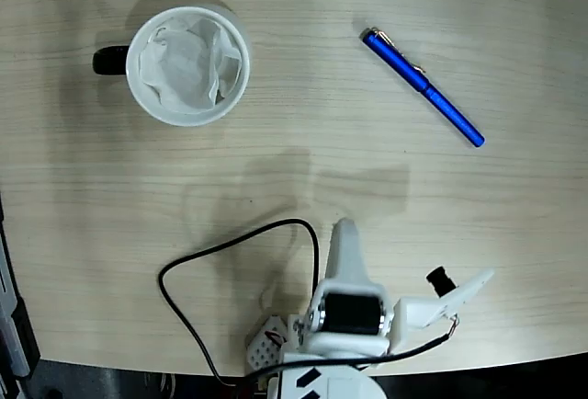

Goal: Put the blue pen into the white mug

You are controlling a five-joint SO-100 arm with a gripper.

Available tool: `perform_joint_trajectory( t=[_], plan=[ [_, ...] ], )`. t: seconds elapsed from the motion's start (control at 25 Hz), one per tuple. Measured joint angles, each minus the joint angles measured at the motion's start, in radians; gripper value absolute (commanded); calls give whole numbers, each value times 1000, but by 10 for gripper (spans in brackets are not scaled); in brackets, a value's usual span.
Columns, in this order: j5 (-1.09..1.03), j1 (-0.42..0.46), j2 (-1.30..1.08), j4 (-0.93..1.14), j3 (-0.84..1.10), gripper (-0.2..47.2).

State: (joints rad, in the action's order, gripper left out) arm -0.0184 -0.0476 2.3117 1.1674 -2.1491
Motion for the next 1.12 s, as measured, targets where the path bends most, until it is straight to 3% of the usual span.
perform_joint_trajectory(
  t=[0.8, 0.84, 0.96, 1.12],
  plan=[
    [331, -48, -950, -2, 741, 0],
    [350, -52, -985, -2, 762, 4],
    [387, -55, -1048, -2, 804, 73],
    [442, -54, -1108, -2, 808, 111]
  ],
)
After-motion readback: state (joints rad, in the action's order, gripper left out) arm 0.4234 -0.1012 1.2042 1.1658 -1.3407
